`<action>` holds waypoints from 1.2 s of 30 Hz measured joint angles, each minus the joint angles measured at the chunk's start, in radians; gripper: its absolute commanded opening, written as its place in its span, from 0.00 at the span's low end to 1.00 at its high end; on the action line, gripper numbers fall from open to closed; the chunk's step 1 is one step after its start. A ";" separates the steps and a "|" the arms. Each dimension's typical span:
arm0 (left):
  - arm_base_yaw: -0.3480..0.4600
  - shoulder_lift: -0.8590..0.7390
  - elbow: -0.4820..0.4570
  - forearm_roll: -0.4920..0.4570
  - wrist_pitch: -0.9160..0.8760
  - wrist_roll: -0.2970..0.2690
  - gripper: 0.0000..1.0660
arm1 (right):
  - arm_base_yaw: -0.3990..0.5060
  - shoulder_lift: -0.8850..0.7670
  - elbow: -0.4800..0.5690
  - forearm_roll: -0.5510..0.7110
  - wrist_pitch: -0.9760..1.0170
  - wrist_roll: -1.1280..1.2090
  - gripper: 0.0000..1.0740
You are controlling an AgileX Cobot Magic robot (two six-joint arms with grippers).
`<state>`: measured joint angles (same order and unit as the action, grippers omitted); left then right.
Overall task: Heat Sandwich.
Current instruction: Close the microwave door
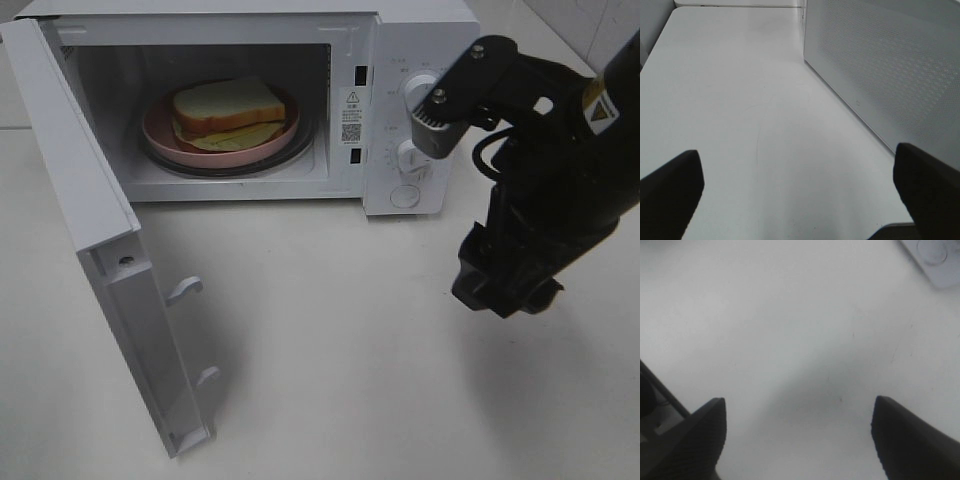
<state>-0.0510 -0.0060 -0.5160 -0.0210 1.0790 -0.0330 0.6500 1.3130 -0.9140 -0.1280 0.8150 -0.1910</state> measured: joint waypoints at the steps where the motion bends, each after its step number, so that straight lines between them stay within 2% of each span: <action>1: 0.000 0.000 0.000 0.000 0.000 0.000 0.92 | 0.000 -0.004 0.000 0.000 0.046 0.025 0.71; 8: 0.000 0.000 0.000 0.000 0.000 0.000 0.92 | 0.000 -0.058 0.000 0.000 0.094 0.095 0.71; 13: 0.000 0.000 0.000 0.000 0.000 0.000 0.92 | 0.000 -0.176 0.000 0.000 0.096 0.146 0.71; 17: 0.000 0.000 0.000 0.000 0.000 0.000 0.92 | 0.000 -0.270 0.031 0.000 0.097 0.176 0.71; 19: 0.000 0.000 0.000 0.000 0.000 0.000 0.92 | -0.013 -0.340 0.093 0.003 0.099 0.197 0.71; 21: 0.000 0.000 0.000 0.000 0.000 0.000 0.92 | -0.063 -0.410 0.160 0.004 0.109 0.224 0.71; 24: 0.000 0.000 0.000 0.000 0.000 0.000 0.92 | -0.108 -0.457 0.203 0.003 0.118 0.231 0.71; 26: 0.000 0.000 0.000 0.000 0.000 0.000 0.92 | -0.188 -0.547 0.262 0.003 0.133 0.234 0.71; 27: 0.000 0.000 0.000 0.000 0.000 0.000 0.92 | -0.188 -0.547 0.262 0.003 0.133 0.234 0.71; 31: 0.000 0.000 0.000 0.000 0.000 0.000 0.92 | -0.308 -0.696 0.319 0.003 0.173 0.242 0.71; 32: 0.000 0.000 0.000 0.000 0.000 0.000 0.92 | -0.308 -0.696 0.319 0.003 0.173 0.242 0.71; 35: 0.000 0.000 0.000 0.000 0.000 0.000 0.92 | -0.401 -0.812 0.337 0.003 0.191 0.262 0.71; 36: 0.000 0.000 0.000 0.000 0.000 0.000 0.92 | -0.401 -0.812 0.337 0.003 0.191 0.262 0.71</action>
<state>-0.0510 -0.0060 -0.5160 -0.0210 1.0790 -0.0330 0.2490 0.5010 -0.5770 -0.1250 1.0060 0.0710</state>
